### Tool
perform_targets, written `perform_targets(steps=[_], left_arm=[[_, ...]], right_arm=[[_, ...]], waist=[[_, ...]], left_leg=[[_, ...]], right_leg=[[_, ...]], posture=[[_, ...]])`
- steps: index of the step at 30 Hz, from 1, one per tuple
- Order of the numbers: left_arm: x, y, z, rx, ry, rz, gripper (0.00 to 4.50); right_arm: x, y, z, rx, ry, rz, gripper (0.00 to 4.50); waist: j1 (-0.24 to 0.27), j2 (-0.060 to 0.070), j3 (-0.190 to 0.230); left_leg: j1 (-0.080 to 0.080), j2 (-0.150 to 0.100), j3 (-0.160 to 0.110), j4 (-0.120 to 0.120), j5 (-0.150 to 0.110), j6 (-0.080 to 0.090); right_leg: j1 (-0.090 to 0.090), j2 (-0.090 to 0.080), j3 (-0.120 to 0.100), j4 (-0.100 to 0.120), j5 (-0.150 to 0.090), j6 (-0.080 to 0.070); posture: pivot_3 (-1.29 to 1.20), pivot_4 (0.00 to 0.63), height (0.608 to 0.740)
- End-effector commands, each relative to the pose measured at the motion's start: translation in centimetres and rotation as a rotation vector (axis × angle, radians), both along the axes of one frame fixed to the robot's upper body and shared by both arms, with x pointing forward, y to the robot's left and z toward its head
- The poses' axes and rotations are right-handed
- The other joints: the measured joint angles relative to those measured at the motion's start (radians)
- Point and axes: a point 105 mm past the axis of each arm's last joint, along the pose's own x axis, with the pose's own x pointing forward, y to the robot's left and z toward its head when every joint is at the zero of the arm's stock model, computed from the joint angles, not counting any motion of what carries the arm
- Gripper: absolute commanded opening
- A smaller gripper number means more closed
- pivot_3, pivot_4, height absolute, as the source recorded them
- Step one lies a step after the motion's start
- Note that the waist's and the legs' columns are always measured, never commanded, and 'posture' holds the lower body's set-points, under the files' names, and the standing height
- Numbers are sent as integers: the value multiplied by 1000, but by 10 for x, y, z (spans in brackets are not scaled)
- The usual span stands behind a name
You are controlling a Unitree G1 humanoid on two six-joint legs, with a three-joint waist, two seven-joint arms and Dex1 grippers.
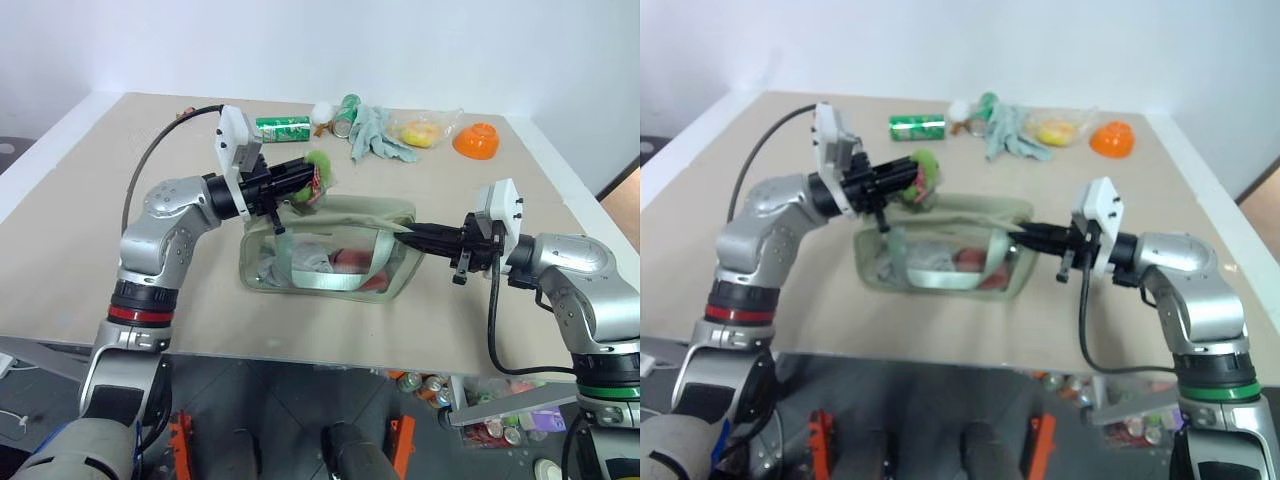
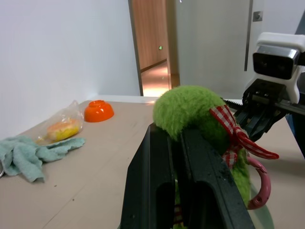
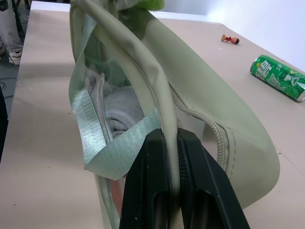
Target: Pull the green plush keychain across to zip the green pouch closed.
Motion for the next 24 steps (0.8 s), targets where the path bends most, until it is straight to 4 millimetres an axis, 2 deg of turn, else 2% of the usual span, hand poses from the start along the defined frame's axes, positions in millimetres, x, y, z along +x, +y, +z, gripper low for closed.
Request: perform_targets(steps=[1,11,13,15,21,23,24], left_arm=[[-11,-20,8,14,-56,-53,13],[-5,9,-3,157,-43,18,13],[-6,13,-2,175,-59,19,716],[-5,17,-1,212,-86,26,1180],[1,31,2,270,-140,69,3306],[3,36,3,274,-144,84,3801],[3,38,3,274,-145,87,3801]], right_arm=[[-3,-2,12,-6,-49,1,0],[-3,-2,11,-10,-47,3,0],[-3,-2,11,-11,-46,4,0],[-2,-1,11,-10,-46,7,0],[-1,1,11,-6,-44,14,0],[-1,2,10,-6,-43,15,0],[-1,2,10,-6,-43,15,0]], waist=[[0,0,0],[0,0,0],[0,0,0],[0,0,0],[0,0,0],[0,0,0],[0,0,0]], left_leg=[[0,0,0,0,0,0],[1,-1,0,0,0,0],[1,-1,0,0,0,0],[1,-1,0,0,0,0],[1,-1,0,0,0,0],[1,-1,0,0,0,0],[1,-1,0,0,0,0]], right_leg=[[0,0,0,0,0,0],[1,-1,0,0,0,1],[1,-1,0,0,-1,1],[1,-1,0,0,-1,1],[1,-1,0,0,-1,1],[1,-1,0,0,-1,1],[1,-1,0,0,-1,1]], posture=[[0,150,740],[0,150,740],[0,150,740],[0,150,740],[0,150,740],[0,150,740],[0,150,740]])
